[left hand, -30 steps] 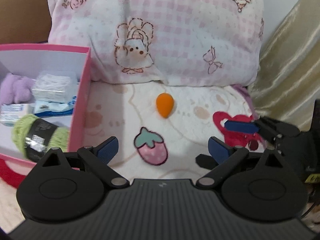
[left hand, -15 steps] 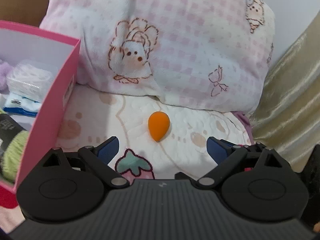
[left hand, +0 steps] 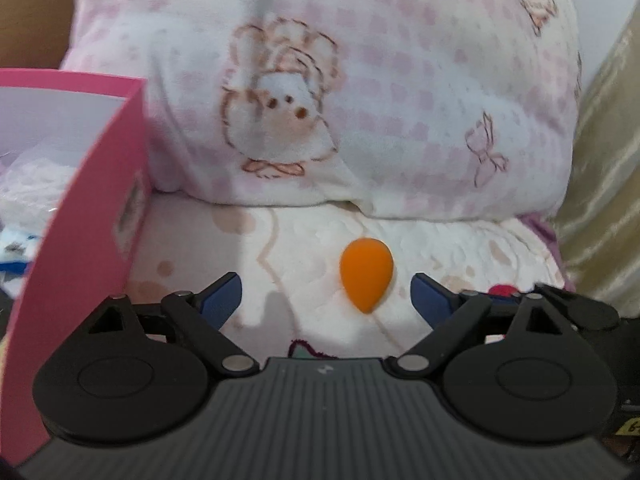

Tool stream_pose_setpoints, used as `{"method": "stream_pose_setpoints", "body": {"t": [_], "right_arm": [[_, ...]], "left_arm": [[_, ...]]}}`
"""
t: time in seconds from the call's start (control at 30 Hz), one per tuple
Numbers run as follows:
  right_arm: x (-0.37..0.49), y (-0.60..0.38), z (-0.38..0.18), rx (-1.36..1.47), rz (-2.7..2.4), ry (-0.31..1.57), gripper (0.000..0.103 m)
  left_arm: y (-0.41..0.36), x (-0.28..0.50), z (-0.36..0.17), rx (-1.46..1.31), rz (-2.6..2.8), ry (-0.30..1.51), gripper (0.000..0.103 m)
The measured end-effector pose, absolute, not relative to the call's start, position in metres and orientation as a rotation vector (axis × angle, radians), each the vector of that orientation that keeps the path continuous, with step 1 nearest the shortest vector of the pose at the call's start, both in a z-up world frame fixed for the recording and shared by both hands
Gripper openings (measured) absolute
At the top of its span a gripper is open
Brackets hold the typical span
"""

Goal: Organize objects
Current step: 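Close the left gripper on the orange sponge, then lift the sponge with the left gripper and carry it toward the pink box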

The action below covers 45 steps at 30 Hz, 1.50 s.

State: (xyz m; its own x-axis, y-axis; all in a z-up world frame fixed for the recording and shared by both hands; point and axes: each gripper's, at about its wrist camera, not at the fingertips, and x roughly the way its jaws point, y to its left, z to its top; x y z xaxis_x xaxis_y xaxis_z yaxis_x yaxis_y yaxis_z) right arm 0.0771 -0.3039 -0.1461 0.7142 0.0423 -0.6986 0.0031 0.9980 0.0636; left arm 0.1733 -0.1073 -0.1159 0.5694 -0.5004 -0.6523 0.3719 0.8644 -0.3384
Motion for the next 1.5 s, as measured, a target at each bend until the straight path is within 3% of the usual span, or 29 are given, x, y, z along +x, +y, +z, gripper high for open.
{"method": "stream_pose_setpoints", "body": {"t": [0.17, 0.4, 0.5, 0.63, 0.8, 0.93, 1.0, 1.5], "right_arm": [[0.090, -0.299, -0.158, 0.108, -0.026, 0.769, 0.085], [0.110, -0.307, -0.160, 0.103, -0.073, 0.754, 0.084], [0.117, -0.312, -0.165, 0.101, -0.092, 0.763, 0.079], [0.117, -0.312, -0.166, 0.109, -0.089, 0.746, 0.079], [0.120, -0.306, -0.163, 0.107, -0.055, 0.770, 0.058], [0.121, -0.299, -0.159, 0.089, -0.052, 0.772, 0.051], [0.121, -0.300, -0.158, 0.095, -0.067, 0.778, 0.042], [0.095, -0.279, -0.137, 0.052, 0.008, 0.755, 0.040]], "left_arm": [[-0.121, 0.188, -0.126, -0.203, -0.577, 0.876, 0.069], [-0.122, 0.205, -0.134, -0.233, -0.600, 0.880, 0.055], [-0.124, 0.211, -0.135, -0.285, -0.634, 0.870, 0.047], [-0.132, 0.213, -0.132, -0.256, -0.660, 0.872, 0.047], [-0.140, 0.220, -0.142, -0.236, -0.634, 0.956, 0.041], [-0.137, 0.223, -0.142, -0.282, -0.635, 0.974, 0.035], [-0.136, 0.222, -0.141, -0.271, -0.634, 0.975, 0.034], [-0.114, 0.186, -0.115, -0.222, -0.585, 0.985, 0.033]]}}
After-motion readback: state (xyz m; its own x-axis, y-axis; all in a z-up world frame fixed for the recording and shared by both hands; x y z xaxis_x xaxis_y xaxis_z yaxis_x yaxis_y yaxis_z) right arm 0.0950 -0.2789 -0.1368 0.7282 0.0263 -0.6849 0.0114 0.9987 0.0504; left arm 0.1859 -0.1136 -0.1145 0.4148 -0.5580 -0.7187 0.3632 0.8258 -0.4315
